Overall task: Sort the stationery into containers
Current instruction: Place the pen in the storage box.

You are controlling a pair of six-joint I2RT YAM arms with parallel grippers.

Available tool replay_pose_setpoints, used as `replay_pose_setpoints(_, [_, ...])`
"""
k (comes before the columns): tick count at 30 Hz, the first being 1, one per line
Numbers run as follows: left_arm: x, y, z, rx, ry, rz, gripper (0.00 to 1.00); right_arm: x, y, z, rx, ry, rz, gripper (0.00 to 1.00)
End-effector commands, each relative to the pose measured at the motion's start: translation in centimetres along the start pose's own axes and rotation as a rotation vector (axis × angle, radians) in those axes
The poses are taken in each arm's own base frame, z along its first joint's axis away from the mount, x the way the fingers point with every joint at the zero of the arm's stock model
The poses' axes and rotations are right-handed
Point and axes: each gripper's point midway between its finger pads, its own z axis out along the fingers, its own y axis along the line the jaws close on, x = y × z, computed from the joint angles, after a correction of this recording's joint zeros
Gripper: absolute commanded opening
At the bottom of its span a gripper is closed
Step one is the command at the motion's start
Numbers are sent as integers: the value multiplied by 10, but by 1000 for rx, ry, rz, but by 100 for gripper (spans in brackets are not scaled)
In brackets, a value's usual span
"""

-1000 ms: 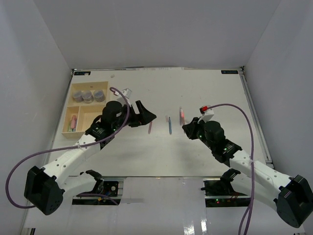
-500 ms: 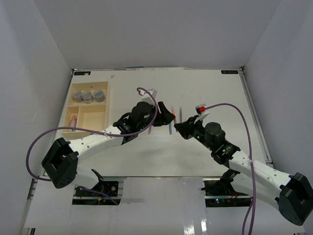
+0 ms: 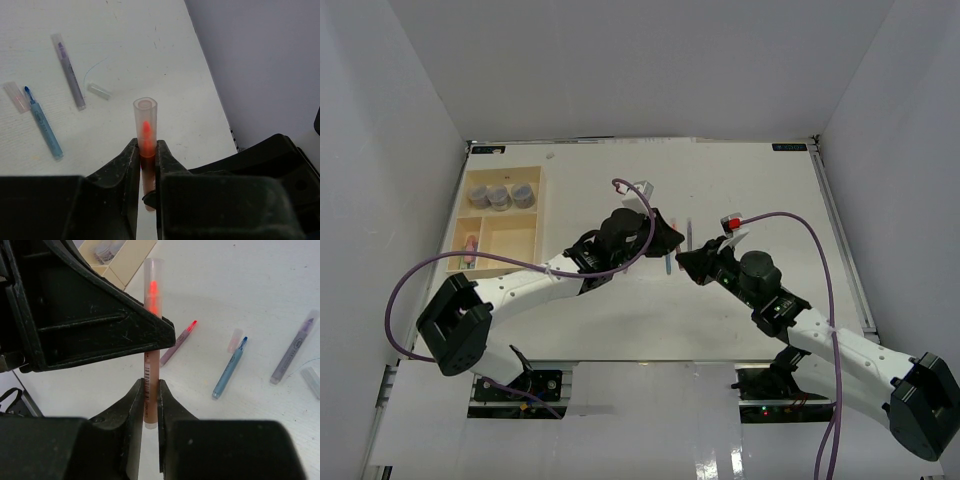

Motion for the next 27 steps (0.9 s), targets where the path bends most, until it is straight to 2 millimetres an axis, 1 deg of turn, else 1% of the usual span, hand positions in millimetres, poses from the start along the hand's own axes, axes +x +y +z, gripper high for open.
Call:
replay_pose_setpoints(1, [-18,-16,-4,41,-56,6,16,-8,8,-1,-35,-40,5,16])
replay_pose_setpoints(2, [-17,-15,-5,38,-54,18,14,-8,8,-1,-34,-44,5,20])
replay_pose_setpoints(3, [-17,-14,-6,32,-55,25,10,-6,5,-2,-26,-41,3,25])
replay_pose_setpoints(4, [-18,-12,-7,24,-57,31,8,-6,4,-2,-21,-39,-2,38])
replay_pose_setpoints(5, [-16,-5,-9,-5,-56,46,6,-5,2,-2,-12,-36,-8,45])
replay_pose_setpoints(6, [-19,-4,-12,-13,-66,55,4,-1,-1,-3,0,-18,-16,50])
replay_pose_setpoints(7, [-21,-1,-14,-28,-73,69,2,0,-2,-4,7,-11,-28,62])
replay_pose_setpoints(8, [-22,7,-16,-65,-73,104,2,-2,-5,-6,24,-19,-36,68])
replay_pose_setpoints(9, [-31,11,-22,-86,-92,119,2,4,-11,-8,48,5,-45,73])
replay_pose_setpoints(10, [-37,18,-26,-115,-101,132,1,3,-14,-10,62,1,-62,82])
replay_pose_setpoints(11, [-40,28,-33,-161,-87,155,2,1,-18,-12,88,-4,-74,87])
replay_pose_setpoints(12, [-54,46,-39,-222,-105,186,1,2,-22,-15,106,-2,-83,91])
replay_pose_setpoints(13, [-61,57,-52,-266,-100,204,1,3,-26,-19,128,7,-92,98])
replay_pose_setpoints(14, [-81,78,-62,-327,-126,204,1,3,-32,-21,155,9,-113,95])
replay_pose_setpoints(15, [-93,87,-75,-352,-134,231,2,5,-35,-25,166,20,-129,90])
replay_pose_setpoints(16, [-96,106,-88,-415,-109,240,1,6,-37,-27,173,26,-142,90])
replay_pose_setpoints(17, [-115,133,-104,-493,-133,234,2,8,-41,-28,189,31,-157,90])
replay_pose_setpoints(19, [-136,157,-128,-580,-139,280,2,11,-46,-31,202,36,-171,90])
replay_pose_setpoints(20, [-146,185,-150,-670,-130,267,2,14,-48,-32,205,45,-183,90])
replay_pose_setpoints(21, [-158,190,-160,-703,-136,278,2,16,-49,-32,206,53,-188,90])
replay_pose_setpoints(22, [-160,205,-171,-755,-100,302,2,19,-50,-32,206,65,-193,90])
replay_pose_setpoints(23, [-165,226,-181,-818,-86,286,2,21,-50,-32,203,73,-196,90])
replay_pose_setpoints(24, [-167,233,-184,-851,-82,291,2,24,-50,-31,202,84,-203,90])
replay_pose_setpoints(25, [-170,247,-188,-914,-75,311,2,24,-49,-30,196,88,-201,90])
replay_pose_setpoints(27, [-170,265,-188,-958,-50,303,3,27,-49,-29,195,103,-202,90])
